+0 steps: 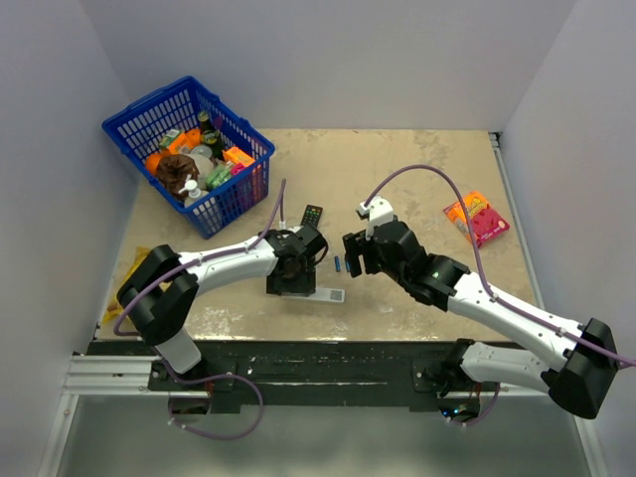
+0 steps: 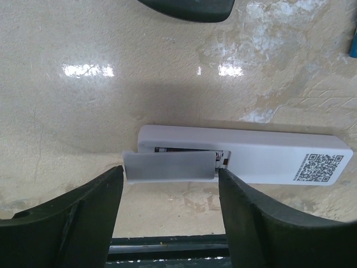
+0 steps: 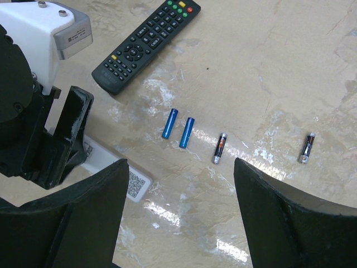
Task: Load the batteries into the remote control
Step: Load the battery cover into the remote control.
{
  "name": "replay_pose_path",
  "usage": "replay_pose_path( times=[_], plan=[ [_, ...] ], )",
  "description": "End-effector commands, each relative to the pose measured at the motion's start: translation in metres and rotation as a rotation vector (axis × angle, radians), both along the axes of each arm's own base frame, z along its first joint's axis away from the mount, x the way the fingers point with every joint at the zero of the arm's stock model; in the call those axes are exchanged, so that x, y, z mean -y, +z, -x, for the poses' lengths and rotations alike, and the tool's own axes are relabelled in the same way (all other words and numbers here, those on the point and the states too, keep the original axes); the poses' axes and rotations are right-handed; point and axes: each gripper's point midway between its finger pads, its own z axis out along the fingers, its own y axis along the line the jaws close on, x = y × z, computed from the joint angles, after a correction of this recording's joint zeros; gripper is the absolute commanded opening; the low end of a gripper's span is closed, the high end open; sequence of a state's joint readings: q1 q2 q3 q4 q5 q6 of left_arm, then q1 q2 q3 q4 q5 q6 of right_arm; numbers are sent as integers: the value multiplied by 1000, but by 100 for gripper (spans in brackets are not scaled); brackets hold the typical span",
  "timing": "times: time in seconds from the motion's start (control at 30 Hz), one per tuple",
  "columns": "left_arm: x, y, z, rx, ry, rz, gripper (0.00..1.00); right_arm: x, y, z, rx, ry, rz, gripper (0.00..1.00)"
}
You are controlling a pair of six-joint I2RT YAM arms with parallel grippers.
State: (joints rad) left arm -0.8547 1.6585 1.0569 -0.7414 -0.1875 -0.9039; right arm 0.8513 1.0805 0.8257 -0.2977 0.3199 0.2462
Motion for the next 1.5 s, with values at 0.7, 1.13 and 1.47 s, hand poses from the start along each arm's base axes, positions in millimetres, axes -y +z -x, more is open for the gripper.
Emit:
replay_pose_path(
  times=[0.7, 1.13, 1.47],
  plan=[
    [0, 62, -17, 164, 108, 180, 88, -15, 11, -1, 6, 65, -48, 77],
    [-37, 45, -14, 199, 91, 369, 73, -53, -38, 44, -279, 359, -14, 66],
    [-35, 21, -14, 177, 75, 398, 66, -41, -80, 45, -475, 173, -152, 56]
  ],
)
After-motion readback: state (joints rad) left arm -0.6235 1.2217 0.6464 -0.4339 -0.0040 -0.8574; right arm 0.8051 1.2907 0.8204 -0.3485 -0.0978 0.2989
